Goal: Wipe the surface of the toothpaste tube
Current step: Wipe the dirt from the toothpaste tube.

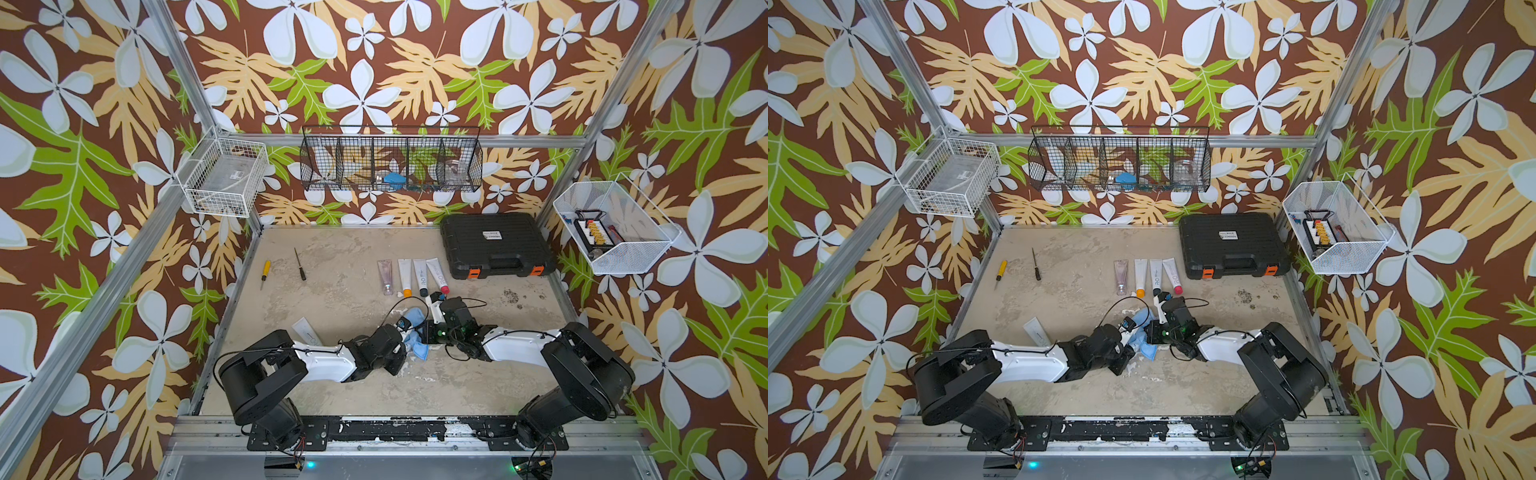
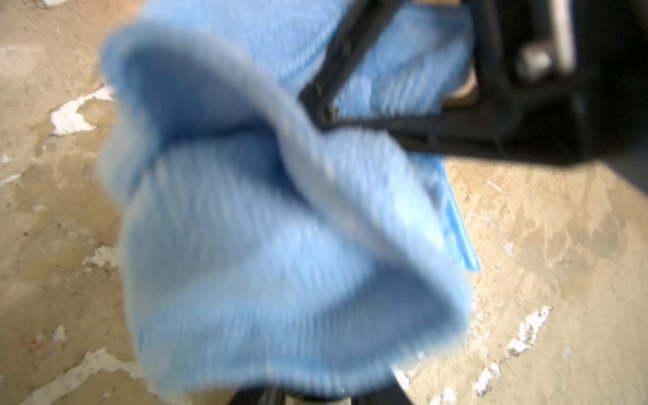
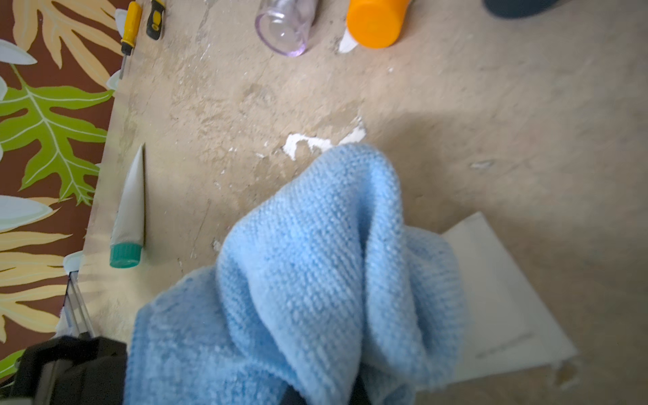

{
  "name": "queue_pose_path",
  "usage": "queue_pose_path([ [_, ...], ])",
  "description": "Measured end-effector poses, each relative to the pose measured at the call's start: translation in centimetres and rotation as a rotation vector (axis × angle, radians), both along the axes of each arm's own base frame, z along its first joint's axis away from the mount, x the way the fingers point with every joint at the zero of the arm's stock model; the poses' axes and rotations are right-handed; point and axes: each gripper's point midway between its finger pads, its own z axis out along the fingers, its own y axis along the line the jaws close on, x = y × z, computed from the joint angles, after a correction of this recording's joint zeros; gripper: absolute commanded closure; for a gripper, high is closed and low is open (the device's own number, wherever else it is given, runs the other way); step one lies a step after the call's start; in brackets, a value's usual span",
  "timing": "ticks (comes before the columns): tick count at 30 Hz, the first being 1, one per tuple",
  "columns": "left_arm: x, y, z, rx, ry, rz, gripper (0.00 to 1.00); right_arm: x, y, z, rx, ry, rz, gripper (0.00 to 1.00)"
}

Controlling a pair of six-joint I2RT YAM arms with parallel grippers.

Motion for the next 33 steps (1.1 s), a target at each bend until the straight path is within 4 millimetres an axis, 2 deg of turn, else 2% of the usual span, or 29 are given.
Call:
queue_pose_path([
  [8,0.0,0.0,0.2,-0.008,-0.004,-0.001,0.86,2.7,-3.8,-0.8,-0.077,-0.016,-0.088,1.0],
  [16,-0.2,-0.1,0.2,-0.014,0.0,-0.007,0.86,3.5,-5.2,-1.1,-0.14,-0.011,-0.105,1.0],
  [27,-0.6,-0.1,0.4,-0.026,0.01,-0.021,0.85,3.1,-5.1,-1.2,-0.145,-0.021,-0.092,1.0],
  [33,-0.7,0.0,0.0,-0.01,0.02,-0.021,0.85,1.9,-2.6,-0.8,-0.126,-0.057,-0.064,1.0],
])
